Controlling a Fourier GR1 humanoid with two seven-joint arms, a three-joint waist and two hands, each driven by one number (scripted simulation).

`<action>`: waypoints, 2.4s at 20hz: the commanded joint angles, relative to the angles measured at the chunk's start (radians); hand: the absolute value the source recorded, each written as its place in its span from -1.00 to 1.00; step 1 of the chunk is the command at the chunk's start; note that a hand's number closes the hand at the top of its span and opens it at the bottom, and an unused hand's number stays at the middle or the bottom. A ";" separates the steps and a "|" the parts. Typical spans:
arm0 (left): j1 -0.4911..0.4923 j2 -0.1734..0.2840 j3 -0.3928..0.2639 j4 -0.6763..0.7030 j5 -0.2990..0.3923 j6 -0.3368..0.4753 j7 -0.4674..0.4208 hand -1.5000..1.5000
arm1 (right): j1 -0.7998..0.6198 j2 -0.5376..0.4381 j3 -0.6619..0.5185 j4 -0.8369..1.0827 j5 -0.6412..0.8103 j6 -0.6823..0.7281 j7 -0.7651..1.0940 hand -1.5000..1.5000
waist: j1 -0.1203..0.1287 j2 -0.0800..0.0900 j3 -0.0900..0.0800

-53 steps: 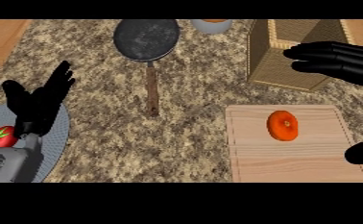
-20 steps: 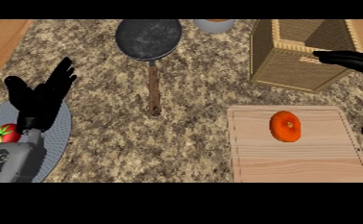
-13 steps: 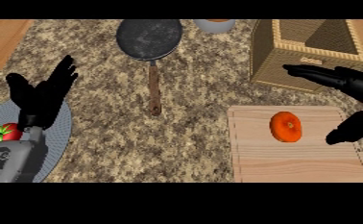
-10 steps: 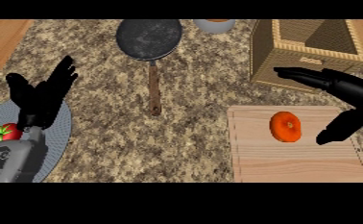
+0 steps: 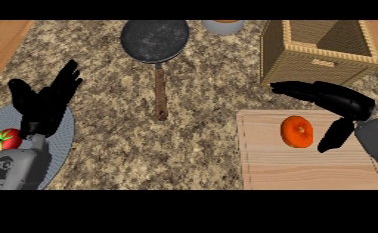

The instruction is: Pick the squash from the cutting board and place it in the basket

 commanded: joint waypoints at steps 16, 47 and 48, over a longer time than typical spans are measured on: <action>-0.011 -0.041 0.045 0.006 -0.049 -0.027 0.024 0.00 | 0.025 -0.035 0.010 0.109 0.070 0.028 -0.288 -1.00 | -0.006 0.000 0.000; 0.008 -0.057 0.145 0.015 -0.087 -0.110 0.026 0.00 | 0.180 0.262 0.047 -0.027 0.388 -0.189 0.078 1.00 | -0.033 -0.011 -0.002; 0.010 -0.082 0.132 0.020 -0.111 -0.075 0.008 0.00 | 0.142 0.343 0.021 -0.007 0.380 -0.184 0.202 1.00 | -0.037 -0.014 -0.003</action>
